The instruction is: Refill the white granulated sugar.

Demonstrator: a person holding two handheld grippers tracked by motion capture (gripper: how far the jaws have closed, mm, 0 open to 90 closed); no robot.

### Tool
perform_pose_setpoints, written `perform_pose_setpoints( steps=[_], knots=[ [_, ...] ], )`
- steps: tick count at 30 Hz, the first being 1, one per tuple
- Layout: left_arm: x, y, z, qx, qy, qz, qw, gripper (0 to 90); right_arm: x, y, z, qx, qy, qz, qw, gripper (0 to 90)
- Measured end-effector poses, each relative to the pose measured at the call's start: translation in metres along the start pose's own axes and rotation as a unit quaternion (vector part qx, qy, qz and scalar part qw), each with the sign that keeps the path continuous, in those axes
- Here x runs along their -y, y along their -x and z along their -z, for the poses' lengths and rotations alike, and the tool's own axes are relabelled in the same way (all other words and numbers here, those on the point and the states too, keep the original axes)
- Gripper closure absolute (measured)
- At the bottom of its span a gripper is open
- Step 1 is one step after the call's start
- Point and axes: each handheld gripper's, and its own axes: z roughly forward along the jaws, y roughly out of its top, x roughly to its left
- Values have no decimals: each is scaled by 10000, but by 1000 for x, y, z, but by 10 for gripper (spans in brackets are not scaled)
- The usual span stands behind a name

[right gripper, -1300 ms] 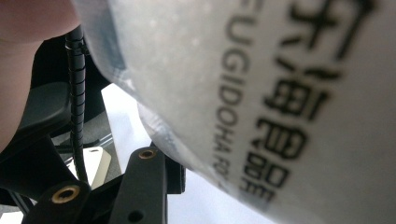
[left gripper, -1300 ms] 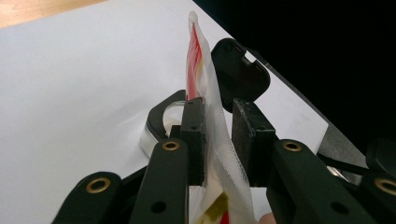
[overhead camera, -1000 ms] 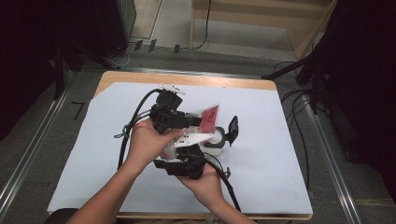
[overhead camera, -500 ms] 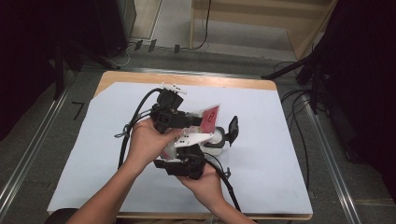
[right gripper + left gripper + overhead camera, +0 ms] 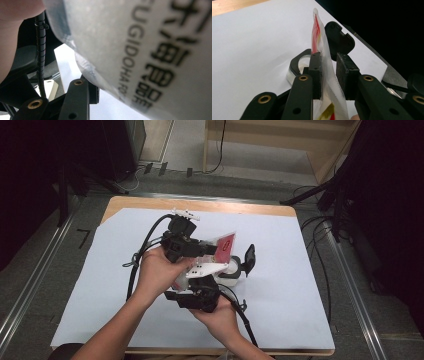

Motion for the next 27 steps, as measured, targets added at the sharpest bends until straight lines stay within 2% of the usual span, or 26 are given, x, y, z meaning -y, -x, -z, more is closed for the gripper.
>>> perform_pose_setpoints(
  steps=[27],
  knots=[
    [0, 0, -1, 11, 18, -25, 10000, 759, 0, 1, 0, 16, -30, 8, 10000, 639]
  ],
)
